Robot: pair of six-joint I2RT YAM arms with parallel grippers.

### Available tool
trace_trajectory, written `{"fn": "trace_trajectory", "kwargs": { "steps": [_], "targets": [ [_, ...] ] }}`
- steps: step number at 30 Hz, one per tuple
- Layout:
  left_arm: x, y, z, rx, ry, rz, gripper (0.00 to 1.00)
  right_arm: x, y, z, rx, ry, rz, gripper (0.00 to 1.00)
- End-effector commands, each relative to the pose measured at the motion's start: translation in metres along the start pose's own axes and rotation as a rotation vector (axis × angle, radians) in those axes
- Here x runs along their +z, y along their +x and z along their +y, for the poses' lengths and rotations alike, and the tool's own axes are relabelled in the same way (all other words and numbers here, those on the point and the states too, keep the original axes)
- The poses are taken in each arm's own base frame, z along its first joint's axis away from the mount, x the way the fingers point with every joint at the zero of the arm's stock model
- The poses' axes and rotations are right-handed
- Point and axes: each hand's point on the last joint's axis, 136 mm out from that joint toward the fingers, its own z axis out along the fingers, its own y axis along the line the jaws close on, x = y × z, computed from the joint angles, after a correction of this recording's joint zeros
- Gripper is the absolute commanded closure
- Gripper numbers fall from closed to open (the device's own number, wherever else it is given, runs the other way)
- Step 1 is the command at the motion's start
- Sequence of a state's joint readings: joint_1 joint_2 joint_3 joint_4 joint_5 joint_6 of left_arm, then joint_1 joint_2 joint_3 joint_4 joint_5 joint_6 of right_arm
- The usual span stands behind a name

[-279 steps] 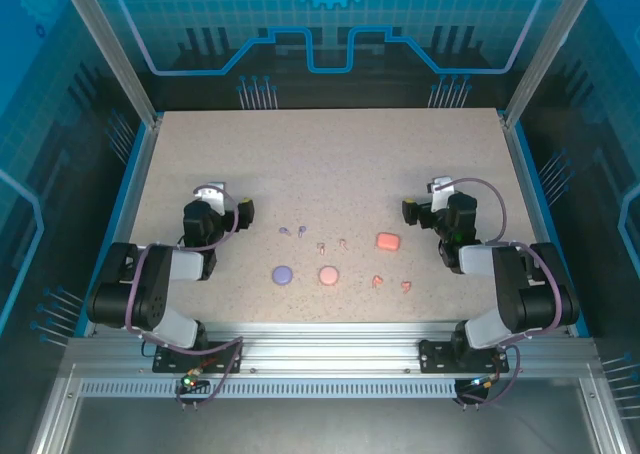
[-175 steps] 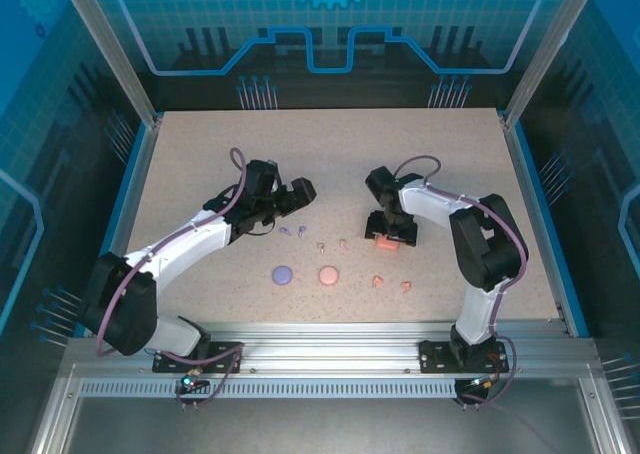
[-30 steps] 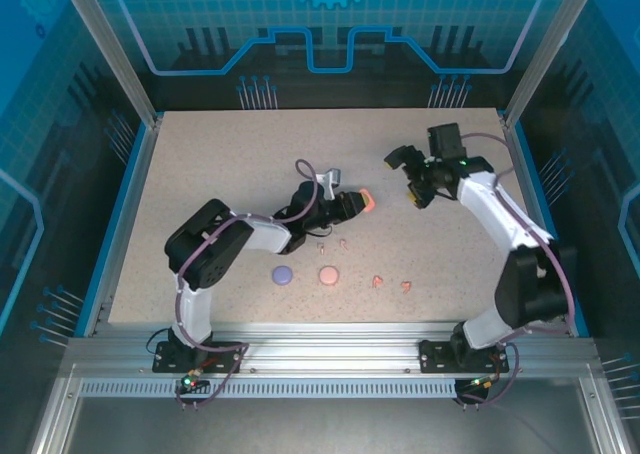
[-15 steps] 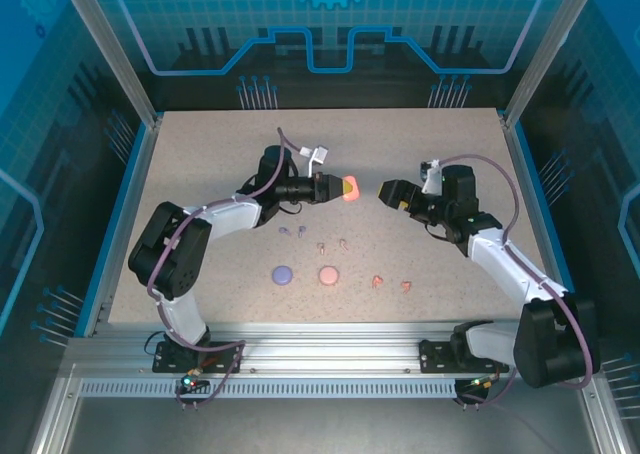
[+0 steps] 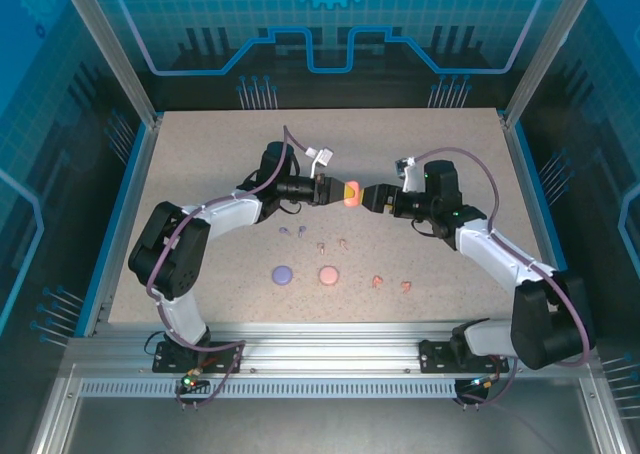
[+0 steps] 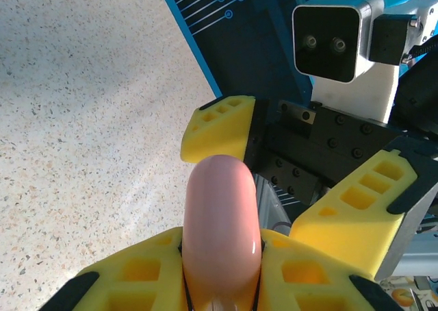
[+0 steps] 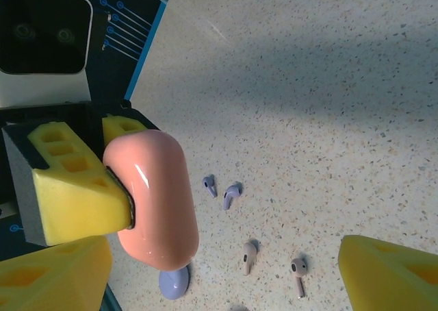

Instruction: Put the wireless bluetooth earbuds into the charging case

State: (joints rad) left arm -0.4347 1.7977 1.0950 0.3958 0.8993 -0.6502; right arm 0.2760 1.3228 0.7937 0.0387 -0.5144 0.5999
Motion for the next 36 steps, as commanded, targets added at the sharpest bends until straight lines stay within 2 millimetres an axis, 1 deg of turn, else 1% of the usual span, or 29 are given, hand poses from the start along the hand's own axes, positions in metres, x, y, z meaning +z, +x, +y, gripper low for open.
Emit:
{"fn": "trace_trajectory", "kwargs": {
  "steps": [1,4,8,10,15,22,25,31,33,36],
  "targets": [
    [-0.005,-0.013,-0.03,0.084,0.048,-0.005,1.0,0.004,-0.005,0.014,-0.051,-0.046,0.0,0.15],
    [-0.005,-0.015,-0.032,0.089,0.05,-0.004,1.0,0.008,-0.002,0.01,-0.042,-0.033,0.01,0.16],
    [-0.005,-0.017,-0.036,0.095,0.056,-0.007,1.0,0.012,0.003,-0.001,-0.021,-0.004,0.023,0.19],
    [-0.005,-0.016,-0.038,0.099,0.063,0.0,1.0,0.013,0.005,-0.01,-0.004,0.02,0.025,0.2],
    [-0.007,-0.014,-0.047,0.119,0.075,0.001,1.0,0.015,0.006,-0.041,0.077,0.089,0.017,0.25],
    [-0.007,-0.013,-0.05,0.129,0.077,0.003,1.0,0.009,0.009,-0.054,0.112,0.113,0.016,0.25],
    [-0.007,-0.013,-0.046,0.125,0.069,0.003,1.0,0.002,0.007,-0.049,0.118,0.091,0.006,0.25],
    [-0.004,-0.012,-0.043,0.117,0.071,0.007,1.0,-0.015,-0.002,-0.017,0.067,-0.007,-0.021,0.25],
    [-0.003,-0.012,-0.042,0.114,0.072,0.008,1.0,-0.016,-0.004,-0.007,0.044,-0.049,-0.02,0.27],
    [-0.001,-0.012,-0.043,0.116,0.077,0.013,1.0,-0.016,-0.007,0.001,0.032,-0.091,-0.015,0.32]
  ]
}}
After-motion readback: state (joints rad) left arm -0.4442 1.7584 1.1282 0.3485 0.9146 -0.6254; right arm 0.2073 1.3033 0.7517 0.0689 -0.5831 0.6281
